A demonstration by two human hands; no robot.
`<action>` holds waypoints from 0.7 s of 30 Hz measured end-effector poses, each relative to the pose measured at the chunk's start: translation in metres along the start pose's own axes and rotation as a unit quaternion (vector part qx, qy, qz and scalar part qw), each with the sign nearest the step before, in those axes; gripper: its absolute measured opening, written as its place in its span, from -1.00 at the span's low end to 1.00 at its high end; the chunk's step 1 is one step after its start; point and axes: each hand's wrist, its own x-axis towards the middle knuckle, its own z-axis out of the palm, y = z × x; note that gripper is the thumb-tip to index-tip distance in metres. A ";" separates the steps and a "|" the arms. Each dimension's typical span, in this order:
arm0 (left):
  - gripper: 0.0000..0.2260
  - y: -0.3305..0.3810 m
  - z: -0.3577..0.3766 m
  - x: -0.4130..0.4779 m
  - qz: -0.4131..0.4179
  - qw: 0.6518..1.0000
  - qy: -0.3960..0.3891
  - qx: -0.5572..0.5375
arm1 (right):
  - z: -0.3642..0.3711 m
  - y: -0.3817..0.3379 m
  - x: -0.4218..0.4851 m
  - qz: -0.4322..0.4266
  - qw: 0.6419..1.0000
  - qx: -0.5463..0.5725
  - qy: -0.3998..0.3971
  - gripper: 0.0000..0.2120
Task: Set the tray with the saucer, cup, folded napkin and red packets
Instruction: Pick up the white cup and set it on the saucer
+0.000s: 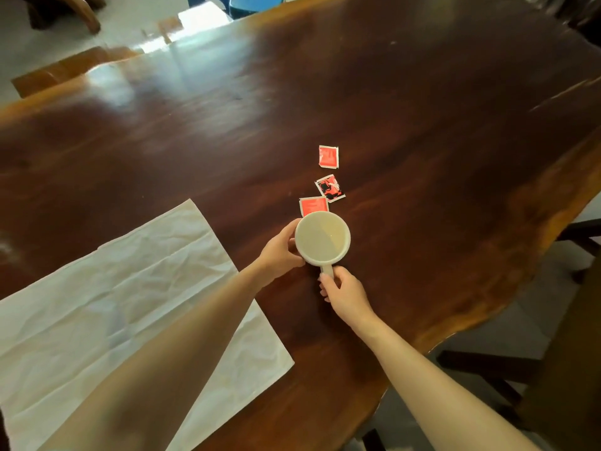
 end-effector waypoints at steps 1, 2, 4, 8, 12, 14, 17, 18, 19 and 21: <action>-0.31 0.002 -0.001 -0.001 0.010 1.000 0.012 -0.005 | -0.001 -0.004 0.000 -0.011 1.000 -0.010 0.008 -0.74; -0.32 0.004 -0.002 -0.004 0.020 0.999 0.024 -0.011 | -0.003 -0.009 0.000 -0.021 0.999 -0.020 0.016 -0.73; -0.32 0.007 -0.007 -0.010 0.037 0.998 0.050 -0.027 | -0.005 -0.019 0.001 -0.043 0.998 -0.041 0.027 -0.72; -0.37 0.010 -0.030 -0.032 0.052 0.991 0.101 -0.070 | -0.007 -0.048 0.003 -0.079 0.991 -0.111 0.013 -0.71; -0.42 0.006 -0.067 -0.065 0.066 0.982 0.145 -0.105 | -0.003 -0.084 0.000 -0.133 0.975 -0.171 -0.057 -0.71; -0.39 0.004 -0.088 -0.085 0.071 0.978 0.165 -0.103 | 0.004 -0.103 -0.005 -0.170 0.961 -0.193 -0.103 -0.72; -0.29 -0.004 -0.122 -0.123 0.081 0.975 0.172 -0.110 | 0.022 -0.132 -0.015 -0.231 0.931 -0.227 -0.171 -0.77; -0.28 -0.008 -0.131 -0.137 0.085 0.974 0.175 -0.116 | 0.031 -0.142 -0.019 -0.244 0.920 -0.239 -0.192 -0.78; -0.29 -0.013 -0.141 -0.152 0.087 0.971 0.186 -0.123 | 0.041 -0.151 -0.023 -0.256 0.910 -0.251 -0.209 -0.78; -0.32 -0.024 -0.157 -0.182 0.087 0.962 0.222 -0.130 | 0.065 -0.168 -0.034 -0.271 0.894 -0.270 -0.233 -0.77</action>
